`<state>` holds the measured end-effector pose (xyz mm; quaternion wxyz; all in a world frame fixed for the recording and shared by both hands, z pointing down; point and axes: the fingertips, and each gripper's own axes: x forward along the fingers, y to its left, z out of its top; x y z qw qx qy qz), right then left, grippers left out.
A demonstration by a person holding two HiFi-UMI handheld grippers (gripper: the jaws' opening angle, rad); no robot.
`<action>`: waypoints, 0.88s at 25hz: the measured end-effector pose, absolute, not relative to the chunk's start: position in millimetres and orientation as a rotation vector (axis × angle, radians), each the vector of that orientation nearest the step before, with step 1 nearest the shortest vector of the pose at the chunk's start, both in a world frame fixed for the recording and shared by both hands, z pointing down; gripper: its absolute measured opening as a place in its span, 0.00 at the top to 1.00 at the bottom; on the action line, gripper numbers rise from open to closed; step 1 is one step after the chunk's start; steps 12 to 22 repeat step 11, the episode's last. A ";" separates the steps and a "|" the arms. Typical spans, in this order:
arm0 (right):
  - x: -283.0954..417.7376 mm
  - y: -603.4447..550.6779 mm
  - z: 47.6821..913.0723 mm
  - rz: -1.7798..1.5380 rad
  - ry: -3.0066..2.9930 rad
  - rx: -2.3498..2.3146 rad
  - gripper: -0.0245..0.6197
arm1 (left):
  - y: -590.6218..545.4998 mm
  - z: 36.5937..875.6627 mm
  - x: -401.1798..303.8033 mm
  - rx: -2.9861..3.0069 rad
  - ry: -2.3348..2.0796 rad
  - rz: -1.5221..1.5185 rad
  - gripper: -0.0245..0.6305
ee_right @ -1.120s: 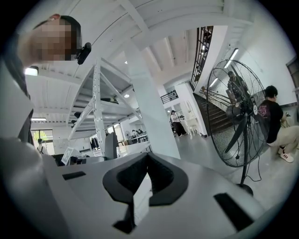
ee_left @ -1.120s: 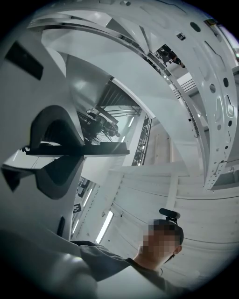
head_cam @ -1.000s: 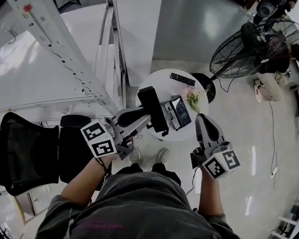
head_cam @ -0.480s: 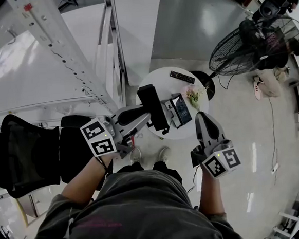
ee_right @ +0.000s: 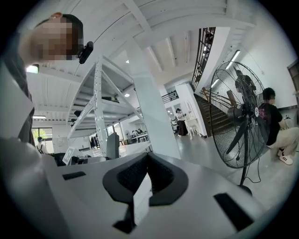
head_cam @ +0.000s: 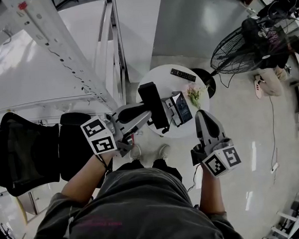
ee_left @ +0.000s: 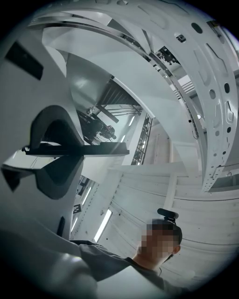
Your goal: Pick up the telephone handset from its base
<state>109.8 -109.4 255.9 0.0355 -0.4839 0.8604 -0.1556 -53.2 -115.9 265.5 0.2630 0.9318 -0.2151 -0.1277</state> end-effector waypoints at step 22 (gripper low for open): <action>109.7 -116.4 260.1 -0.489 2.658 -1.476 0.93 | -122.7 275.2 -48.7 2.506 -0.581 -0.329 0.85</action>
